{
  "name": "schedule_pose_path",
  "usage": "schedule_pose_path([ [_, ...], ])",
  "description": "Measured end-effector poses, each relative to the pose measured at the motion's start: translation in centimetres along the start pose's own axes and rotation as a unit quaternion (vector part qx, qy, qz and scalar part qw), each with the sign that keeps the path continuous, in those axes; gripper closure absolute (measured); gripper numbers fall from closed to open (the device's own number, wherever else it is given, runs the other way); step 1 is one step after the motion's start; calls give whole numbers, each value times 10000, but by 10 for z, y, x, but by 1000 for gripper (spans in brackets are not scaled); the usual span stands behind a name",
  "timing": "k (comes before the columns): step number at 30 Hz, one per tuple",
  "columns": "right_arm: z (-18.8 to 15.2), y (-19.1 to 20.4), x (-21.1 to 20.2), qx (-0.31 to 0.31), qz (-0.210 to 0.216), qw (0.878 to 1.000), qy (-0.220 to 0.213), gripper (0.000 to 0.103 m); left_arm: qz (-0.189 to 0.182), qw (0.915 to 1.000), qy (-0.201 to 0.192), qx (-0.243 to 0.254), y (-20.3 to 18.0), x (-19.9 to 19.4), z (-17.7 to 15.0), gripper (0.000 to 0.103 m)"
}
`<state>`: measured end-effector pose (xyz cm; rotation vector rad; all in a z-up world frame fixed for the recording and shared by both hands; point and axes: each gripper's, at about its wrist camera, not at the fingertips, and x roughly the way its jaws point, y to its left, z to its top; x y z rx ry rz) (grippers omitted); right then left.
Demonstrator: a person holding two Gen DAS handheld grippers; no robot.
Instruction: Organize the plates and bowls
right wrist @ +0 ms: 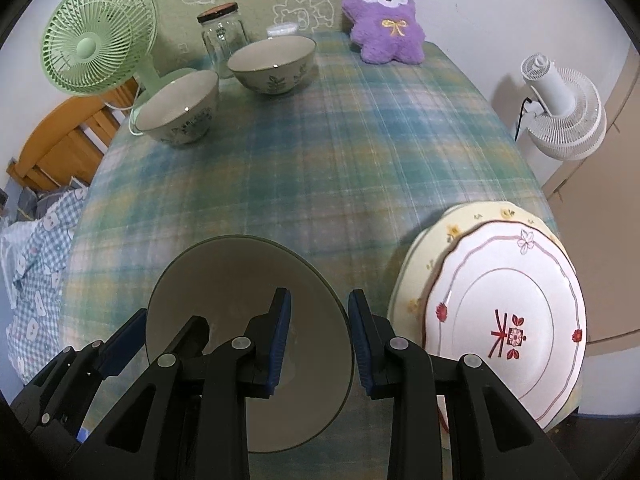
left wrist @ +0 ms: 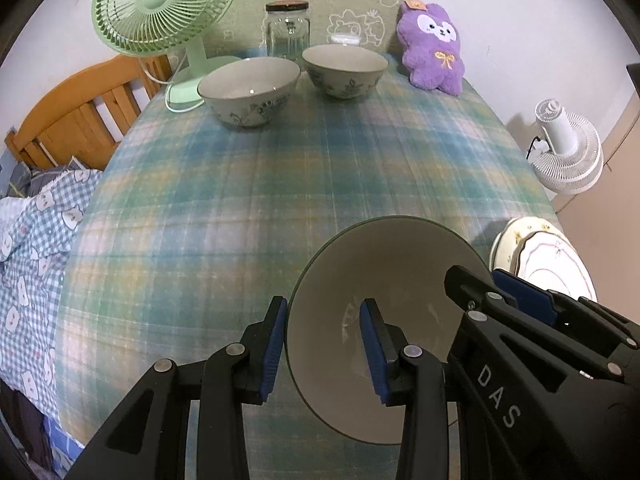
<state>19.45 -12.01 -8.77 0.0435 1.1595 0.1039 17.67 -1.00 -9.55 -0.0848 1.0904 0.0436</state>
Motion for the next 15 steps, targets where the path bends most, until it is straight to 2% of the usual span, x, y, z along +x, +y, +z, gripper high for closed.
schedule_pose_path([
  [6,3,-1,3,-54,59,10000,-27,70,78,9999,-101,1,-2,1,0,66],
  [10,4,2,5,-209,70,9998,-33,69,64,9999,-83,53,-1,3,0,59],
  [12,5,2,6,-298,71,9995,-6,68,48,10000,16,39,-1,5,0,50],
  [13,6,1,6,-322,53,9995,6,66,61,10000,19,35,0,5,0,47],
  [14,6,0,6,-332,52,9994,9,58,76,10000,6,41,0,4,0,44],
  [15,7,-2,4,-307,124,9995,-9,44,77,10000,-24,51,1,2,0,36],
])
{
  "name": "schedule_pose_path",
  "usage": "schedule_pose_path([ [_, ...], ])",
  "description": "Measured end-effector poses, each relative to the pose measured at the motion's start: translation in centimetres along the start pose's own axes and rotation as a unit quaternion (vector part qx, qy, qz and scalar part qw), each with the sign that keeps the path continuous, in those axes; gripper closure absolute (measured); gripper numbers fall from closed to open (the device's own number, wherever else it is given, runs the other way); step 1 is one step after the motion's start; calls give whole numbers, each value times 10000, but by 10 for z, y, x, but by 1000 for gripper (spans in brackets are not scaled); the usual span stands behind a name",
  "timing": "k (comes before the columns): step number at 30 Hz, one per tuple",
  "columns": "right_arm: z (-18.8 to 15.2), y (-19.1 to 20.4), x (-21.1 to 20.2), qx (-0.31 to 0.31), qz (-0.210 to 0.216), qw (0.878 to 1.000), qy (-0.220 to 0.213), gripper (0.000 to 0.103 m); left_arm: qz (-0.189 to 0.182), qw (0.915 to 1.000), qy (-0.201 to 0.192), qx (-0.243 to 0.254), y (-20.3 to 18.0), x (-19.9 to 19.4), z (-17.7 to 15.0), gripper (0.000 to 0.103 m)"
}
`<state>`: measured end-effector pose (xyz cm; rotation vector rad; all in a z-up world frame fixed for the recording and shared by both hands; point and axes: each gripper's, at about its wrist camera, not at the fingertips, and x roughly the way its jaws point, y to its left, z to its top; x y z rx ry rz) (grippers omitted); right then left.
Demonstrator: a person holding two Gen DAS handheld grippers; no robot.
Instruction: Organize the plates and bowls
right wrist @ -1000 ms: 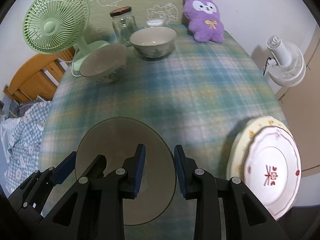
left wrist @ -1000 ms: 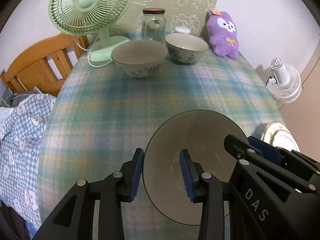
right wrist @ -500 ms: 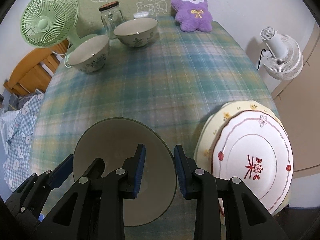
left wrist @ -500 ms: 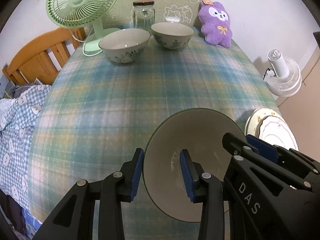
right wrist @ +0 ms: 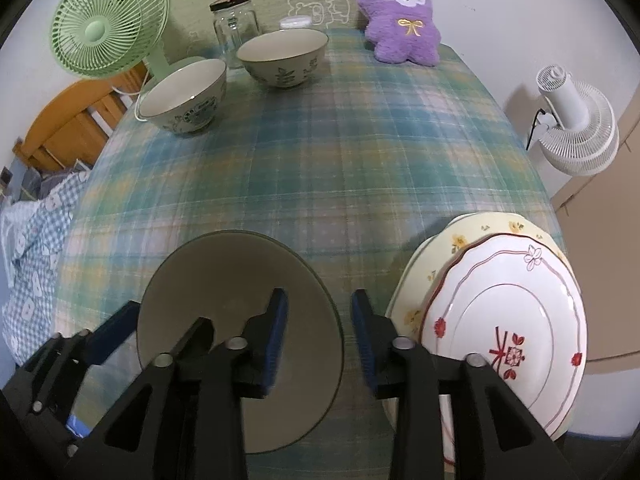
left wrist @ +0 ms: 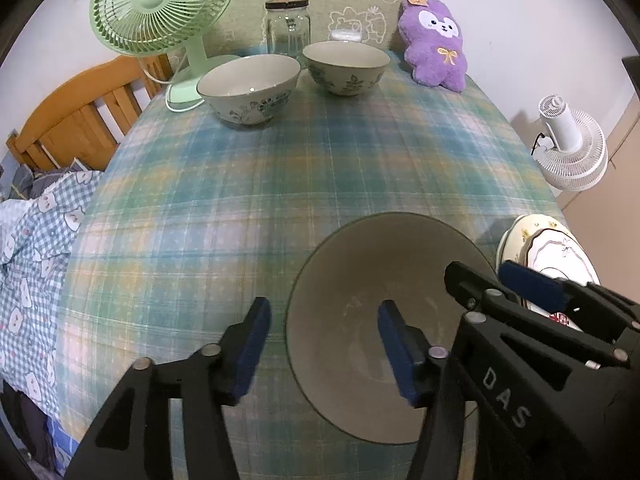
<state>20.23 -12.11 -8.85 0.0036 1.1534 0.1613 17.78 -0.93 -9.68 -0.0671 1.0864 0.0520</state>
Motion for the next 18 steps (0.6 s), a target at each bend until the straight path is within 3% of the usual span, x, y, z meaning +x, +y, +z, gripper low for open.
schedule_pose_path([
  [3,0,-4,-9,49,6,9999,-141,30,51,9999,-119,40,1,-9,2,26],
  [12,6,-3,-49,-18,1,9996,-289,29,340,9984,-430,138,-1,-47,8,20],
  [18,15,3,-86,-111,153,9976,-660,29,172,9976,-663,-31,3,-75,17,18],
])
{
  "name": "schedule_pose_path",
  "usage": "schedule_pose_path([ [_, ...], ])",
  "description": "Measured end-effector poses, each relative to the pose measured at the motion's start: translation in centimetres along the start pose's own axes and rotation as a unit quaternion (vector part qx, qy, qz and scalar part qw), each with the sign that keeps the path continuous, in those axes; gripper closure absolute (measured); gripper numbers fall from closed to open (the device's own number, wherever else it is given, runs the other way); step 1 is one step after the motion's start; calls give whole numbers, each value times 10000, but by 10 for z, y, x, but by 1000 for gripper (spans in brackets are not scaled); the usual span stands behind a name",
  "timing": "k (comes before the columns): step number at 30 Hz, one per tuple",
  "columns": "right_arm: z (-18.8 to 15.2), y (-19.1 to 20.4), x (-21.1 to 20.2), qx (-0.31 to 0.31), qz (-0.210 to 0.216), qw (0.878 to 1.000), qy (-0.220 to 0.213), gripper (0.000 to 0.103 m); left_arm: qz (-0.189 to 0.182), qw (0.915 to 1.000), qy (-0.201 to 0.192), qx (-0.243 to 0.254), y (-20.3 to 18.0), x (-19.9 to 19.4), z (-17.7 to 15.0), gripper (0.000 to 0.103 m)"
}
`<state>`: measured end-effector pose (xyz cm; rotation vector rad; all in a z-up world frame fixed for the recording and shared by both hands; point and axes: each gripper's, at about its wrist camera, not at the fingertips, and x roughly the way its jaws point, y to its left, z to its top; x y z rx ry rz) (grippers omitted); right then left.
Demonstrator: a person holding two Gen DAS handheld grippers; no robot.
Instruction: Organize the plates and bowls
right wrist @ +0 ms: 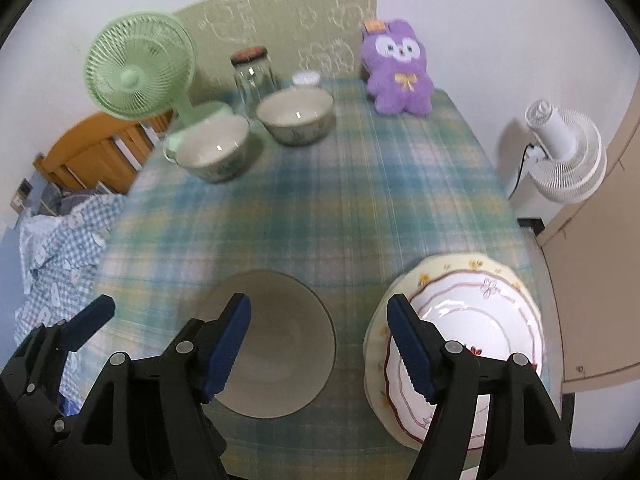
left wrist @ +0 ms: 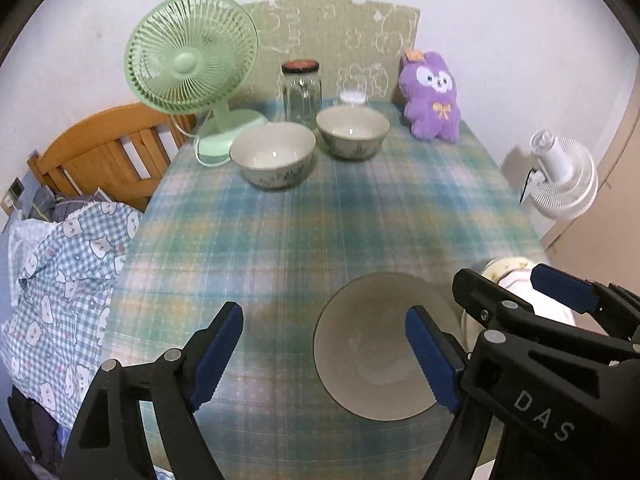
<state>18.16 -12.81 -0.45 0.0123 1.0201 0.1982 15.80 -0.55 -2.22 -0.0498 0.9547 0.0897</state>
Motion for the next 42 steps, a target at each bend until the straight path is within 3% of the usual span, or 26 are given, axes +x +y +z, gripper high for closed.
schedule_pose_path([
  [7,25,16,-23,-86,11,9993,-360,29,43,9992,-394,-5,7,-21,25,18],
  [16,66,45,-19,-187,-67,9972,-725,29,149,9985,-532,-40,31,-12,68,20],
  [42,169,114,104,-80,-317,9970,-700,29,-63,9986,-512,94,110,110,164,24],
])
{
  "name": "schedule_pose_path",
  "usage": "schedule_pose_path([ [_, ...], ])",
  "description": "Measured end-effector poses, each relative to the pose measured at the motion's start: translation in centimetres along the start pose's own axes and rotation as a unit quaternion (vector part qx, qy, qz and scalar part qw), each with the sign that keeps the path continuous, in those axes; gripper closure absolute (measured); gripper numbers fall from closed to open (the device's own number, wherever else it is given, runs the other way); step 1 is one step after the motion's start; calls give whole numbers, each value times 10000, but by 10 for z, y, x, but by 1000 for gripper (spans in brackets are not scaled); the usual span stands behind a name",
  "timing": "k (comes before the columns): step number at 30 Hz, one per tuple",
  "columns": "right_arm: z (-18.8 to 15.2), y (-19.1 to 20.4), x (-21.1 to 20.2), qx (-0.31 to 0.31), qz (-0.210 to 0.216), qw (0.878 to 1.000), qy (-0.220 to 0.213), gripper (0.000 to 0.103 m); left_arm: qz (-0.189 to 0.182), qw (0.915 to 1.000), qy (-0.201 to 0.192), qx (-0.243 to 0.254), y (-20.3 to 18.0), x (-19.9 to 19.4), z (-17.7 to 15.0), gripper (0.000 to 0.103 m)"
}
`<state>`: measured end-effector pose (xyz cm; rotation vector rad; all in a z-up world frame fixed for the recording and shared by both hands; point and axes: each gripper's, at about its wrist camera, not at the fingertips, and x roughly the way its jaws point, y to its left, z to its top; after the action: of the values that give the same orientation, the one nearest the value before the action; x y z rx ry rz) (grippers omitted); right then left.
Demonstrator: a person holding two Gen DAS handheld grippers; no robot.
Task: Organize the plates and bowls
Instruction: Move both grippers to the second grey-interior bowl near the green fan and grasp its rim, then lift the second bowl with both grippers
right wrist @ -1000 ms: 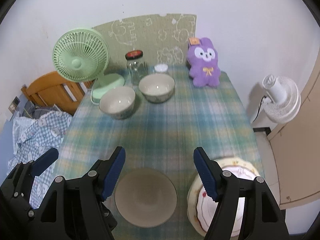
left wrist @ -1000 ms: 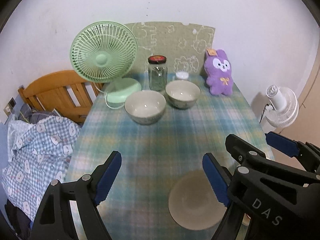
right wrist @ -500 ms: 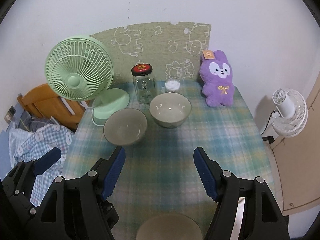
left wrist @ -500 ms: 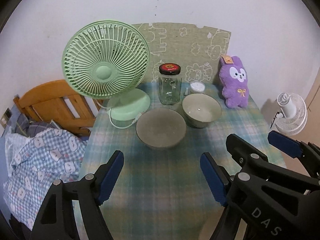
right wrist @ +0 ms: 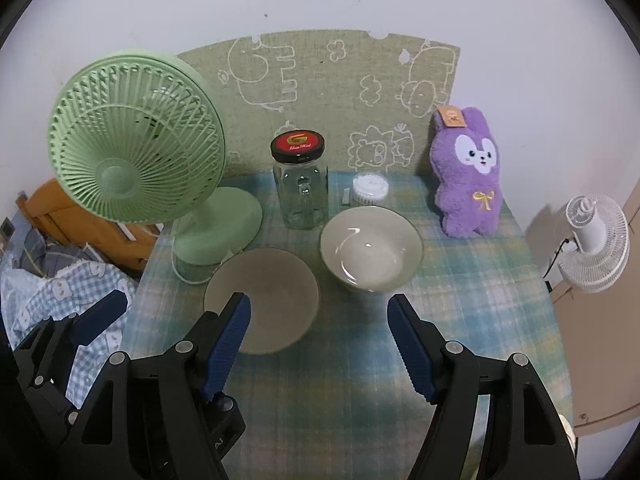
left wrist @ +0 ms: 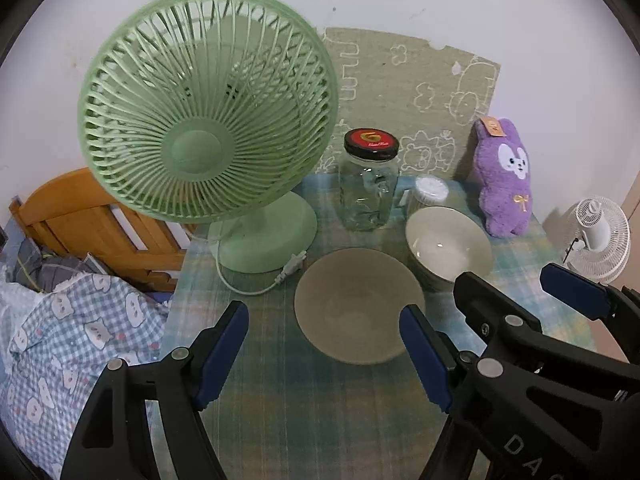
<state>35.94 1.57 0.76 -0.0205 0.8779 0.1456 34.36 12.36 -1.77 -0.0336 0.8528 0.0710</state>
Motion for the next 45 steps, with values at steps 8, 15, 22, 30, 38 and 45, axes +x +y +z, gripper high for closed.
schedule_pose_path([
  [8,2,9,49,32,-41,9998,194,29,-125,9996,242,-42,11,44,-1,32],
  [15,-5,9,85,168,-79,9991,383,29,-118,9990,438,50,12,77,-3,41],
  [22,-8,12,115,216,-40,9981,579,29,-163,9978,635,102,15,105,-8,50],
  [30,-13,12,141,346,51,9962,802,39,-285,9957,875,138,17,125,-13,54],
  [38,-13,12,144,306,-7,9957,876,66,-323,9951,917,200,13,126,-12,69],
  [45,-15,13,141,347,36,9949,942,66,-299,9947,970,144,13,124,-13,69],
])
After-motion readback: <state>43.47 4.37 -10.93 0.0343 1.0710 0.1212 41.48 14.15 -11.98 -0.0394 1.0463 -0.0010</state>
